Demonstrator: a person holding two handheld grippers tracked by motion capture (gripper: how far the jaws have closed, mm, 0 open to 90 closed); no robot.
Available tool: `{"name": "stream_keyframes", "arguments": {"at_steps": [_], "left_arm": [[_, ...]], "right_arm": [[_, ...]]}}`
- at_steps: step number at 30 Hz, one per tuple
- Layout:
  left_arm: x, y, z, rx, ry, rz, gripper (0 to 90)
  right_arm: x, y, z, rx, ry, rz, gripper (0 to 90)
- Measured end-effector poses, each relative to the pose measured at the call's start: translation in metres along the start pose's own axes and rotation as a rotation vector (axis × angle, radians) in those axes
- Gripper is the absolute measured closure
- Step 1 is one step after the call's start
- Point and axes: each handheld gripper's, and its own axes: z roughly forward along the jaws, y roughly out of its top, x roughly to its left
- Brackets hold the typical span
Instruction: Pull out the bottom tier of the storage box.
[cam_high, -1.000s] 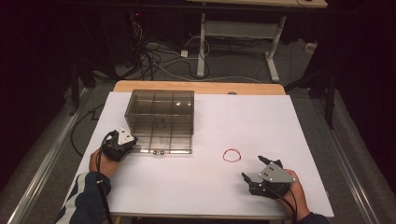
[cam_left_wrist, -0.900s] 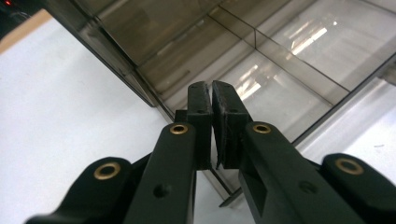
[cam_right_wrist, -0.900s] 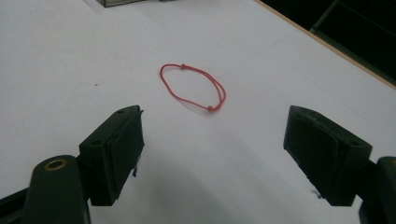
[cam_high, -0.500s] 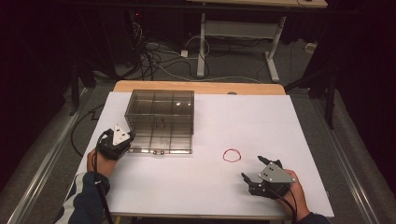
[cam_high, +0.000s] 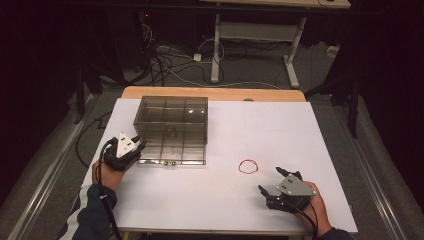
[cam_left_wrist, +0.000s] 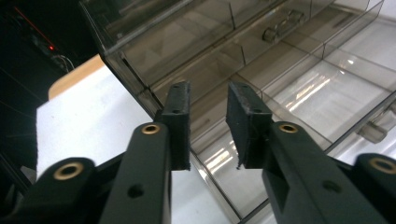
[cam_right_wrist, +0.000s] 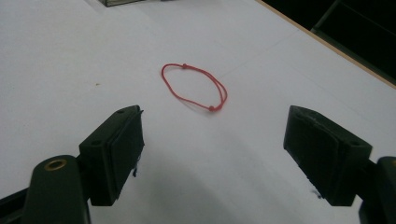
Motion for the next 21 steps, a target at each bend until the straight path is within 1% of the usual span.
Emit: {"name": "stream_keyframes", "arguments": {"at_steps": [1,3,4,6,9,10,12,17,18,19,21], "left_arm": [[-0.001,0.001,-0.002,-0.013,0.004,0.001,61.8],[-0.002,0.002,-0.002,-0.017,0.004,0.003,57.3],[-0.003,0.004,-0.004,-0.033,0.013,0.002,52.5],[-0.004,0.004,-0.005,-0.038,0.015,0.002,47.5],[-0.006,0.006,-0.007,-0.053,0.01,0.009,40.8],[-0.008,0.007,-0.008,-0.063,-0.004,0.019,38.4],[-0.009,0.008,-0.009,-0.071,-0.005,0.023,37.3],[-0.011,0.01,-0.011,-0.083,-0.014,0.024,28.7],[-0.013,0.011,-0.012,-0.094,-0.025,0.022,28.3],[-0.013,0.012,-0.012,-0.106,-0.022,0.037,28.3],[-0.014,0.013,-0.012,-0.111,-0.022,0.038,26.5]], "right_arm": [[0.0,0.0,0.0,0.0,-0.001,0.001,20.7],[0.0,0.0,0.0,0.0,0.0,0.0,20.7],[0.0,0.0,0.0,0.001,0.001,0.001,20.7],[0.0,0.0,0.0,0.003,0.0,0.003,20.7],[0.0,0.0,0.0,0.0,-0.001,0.003,20.7],[0.0,0.0,0.0,0.0,-0.001,0.004,20.7],[-0.001,0.0,0.0,0.002,-0.002,0.006,20.7],[-0.001,0.0,0.0,-0.001,-0.003,0.007,20.7],[-0.001,0.0,0.0,-0.001,-0.003,0.009,20.7],[-0.001,0.0,0.0,0.0,-0.003,0.009,20.7],[-0.001,0.0,0.0,0.0,-0.004,0.01,20.7]]}}
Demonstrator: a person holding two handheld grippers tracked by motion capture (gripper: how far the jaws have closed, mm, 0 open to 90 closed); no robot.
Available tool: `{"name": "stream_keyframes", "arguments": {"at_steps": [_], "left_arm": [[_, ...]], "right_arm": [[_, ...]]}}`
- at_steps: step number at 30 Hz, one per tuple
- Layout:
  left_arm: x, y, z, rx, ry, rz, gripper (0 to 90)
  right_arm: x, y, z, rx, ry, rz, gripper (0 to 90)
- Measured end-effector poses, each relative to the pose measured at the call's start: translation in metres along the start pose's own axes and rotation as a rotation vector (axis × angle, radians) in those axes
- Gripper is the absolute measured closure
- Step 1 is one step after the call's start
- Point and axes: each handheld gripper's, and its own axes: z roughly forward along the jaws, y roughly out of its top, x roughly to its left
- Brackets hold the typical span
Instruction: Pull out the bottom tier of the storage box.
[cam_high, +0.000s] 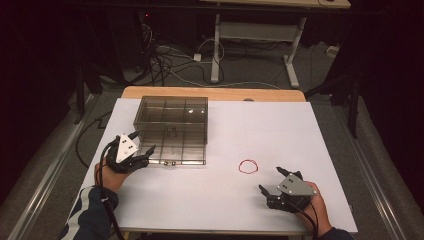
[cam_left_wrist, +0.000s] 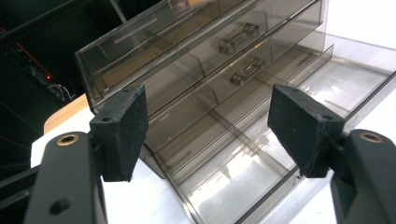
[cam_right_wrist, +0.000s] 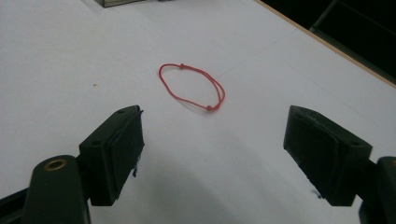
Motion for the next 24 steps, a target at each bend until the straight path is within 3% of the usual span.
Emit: {"name": "stream_keyframes", "arguments": {"at_steps": [8,14,24], "left_arm": [[-0.008,0.004,-0.004,-0.024,-0.018,0.003,23.9],[-0.016,0.003,-0.009,-0.026,-0.059,-0.007,23.1],[-0.03,0.015,-0.006,-0.052,-0.099,0.038,23.2]], "right_arm": [[-0.001,0.0,-0.001,-0.006,-0.006,0.007,20.7],[-0.005,0.001,-0.002,-0.013,-0.015,0.027,20.7],[-0.012,-0.004,-0.004,-0.007,-0.032,0.04,20.7]]}}
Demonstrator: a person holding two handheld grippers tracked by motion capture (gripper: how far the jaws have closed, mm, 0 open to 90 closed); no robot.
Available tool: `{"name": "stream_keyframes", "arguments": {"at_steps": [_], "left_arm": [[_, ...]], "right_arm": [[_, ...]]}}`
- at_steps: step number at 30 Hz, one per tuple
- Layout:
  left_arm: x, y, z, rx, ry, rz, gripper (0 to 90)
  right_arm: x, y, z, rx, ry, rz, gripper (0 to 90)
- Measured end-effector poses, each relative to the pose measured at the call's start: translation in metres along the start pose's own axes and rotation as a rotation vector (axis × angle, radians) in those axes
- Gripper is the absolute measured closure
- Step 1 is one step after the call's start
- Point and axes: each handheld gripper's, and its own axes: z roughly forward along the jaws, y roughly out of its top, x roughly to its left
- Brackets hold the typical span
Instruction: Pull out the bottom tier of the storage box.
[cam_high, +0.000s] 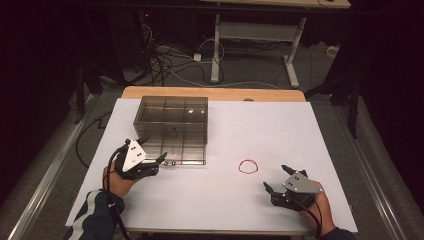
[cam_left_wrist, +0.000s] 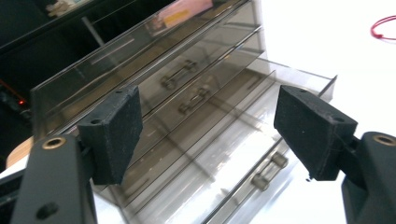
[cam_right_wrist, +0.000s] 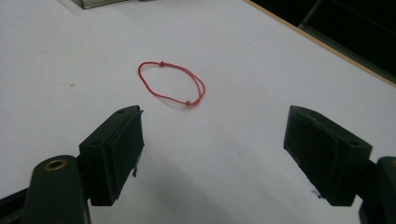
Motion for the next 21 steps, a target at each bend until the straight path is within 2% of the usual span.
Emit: {"name": "stream_keyframes", "arguments": {"at_steps": [2,8,9,21], "left_arm": [[-0.007,0.004,0.001,-0.008,-0.017,0.016,23.2],[-0.016,0.007,-0.001,-0.018,-0.04,0.028,23.3],[-0.02,0.008,-0.001,-0.015,-0.045,0.046,23.3],[-0.026,0.007,0.003,-0.015,-0.07,0.055,23.6]], "right_arm": [[-0.002,0.0,-0.003,-0.006,-0.017,0.014,20.7],[-0.002,0.001,-0.004,-0.014,-0.02,0.016,20.7],[-0.002,0.001,-0.003,-0.014,-0.021,0.015,20.7],[-0.004,0.003,0.0,-0.015,-0.023,0.024,20.7]]}}
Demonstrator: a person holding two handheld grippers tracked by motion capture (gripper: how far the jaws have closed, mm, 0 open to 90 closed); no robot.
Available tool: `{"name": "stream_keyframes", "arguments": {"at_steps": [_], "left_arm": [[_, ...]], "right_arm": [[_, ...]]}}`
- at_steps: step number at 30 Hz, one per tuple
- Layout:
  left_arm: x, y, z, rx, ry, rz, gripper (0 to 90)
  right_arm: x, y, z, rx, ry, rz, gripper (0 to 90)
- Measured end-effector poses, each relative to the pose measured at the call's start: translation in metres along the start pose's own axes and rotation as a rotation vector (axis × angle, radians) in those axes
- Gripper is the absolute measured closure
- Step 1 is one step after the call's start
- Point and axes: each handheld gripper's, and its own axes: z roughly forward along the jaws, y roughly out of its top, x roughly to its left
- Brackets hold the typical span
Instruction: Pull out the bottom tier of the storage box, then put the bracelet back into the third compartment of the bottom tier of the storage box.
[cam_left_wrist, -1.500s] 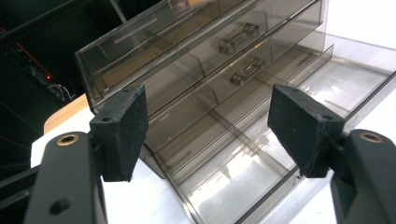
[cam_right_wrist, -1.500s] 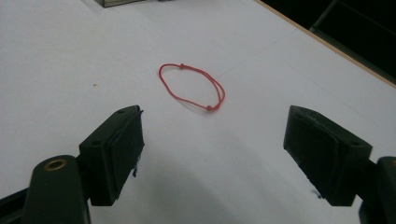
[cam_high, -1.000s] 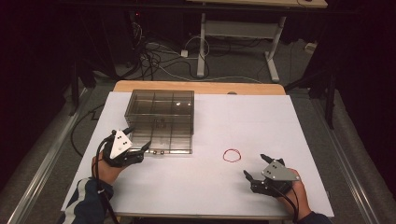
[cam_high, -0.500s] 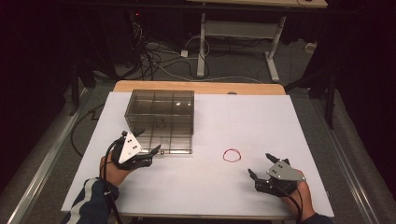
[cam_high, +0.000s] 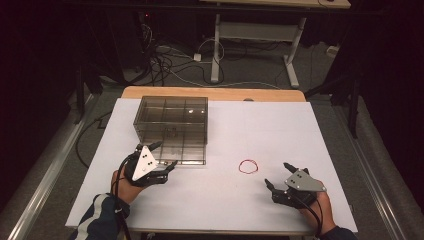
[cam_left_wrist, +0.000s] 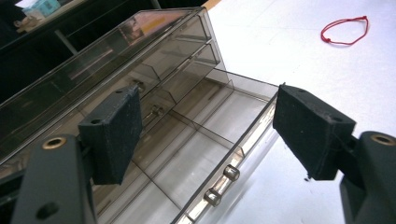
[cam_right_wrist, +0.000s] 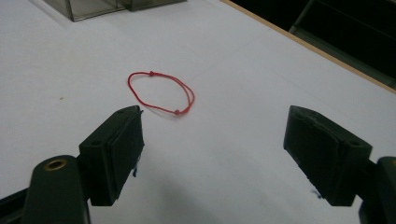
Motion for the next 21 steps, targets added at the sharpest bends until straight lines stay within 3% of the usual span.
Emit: {"name": "stream_keyframes", "arguments": {"at_steps": [21], "left_arm": [[-0.017,0.005,0.014,0.022,-0.083,0.03,24.4]], "right_arm": [[-0.003,-0.001,-0.001,-0.003,-0.011,0.011,20.7]]}}
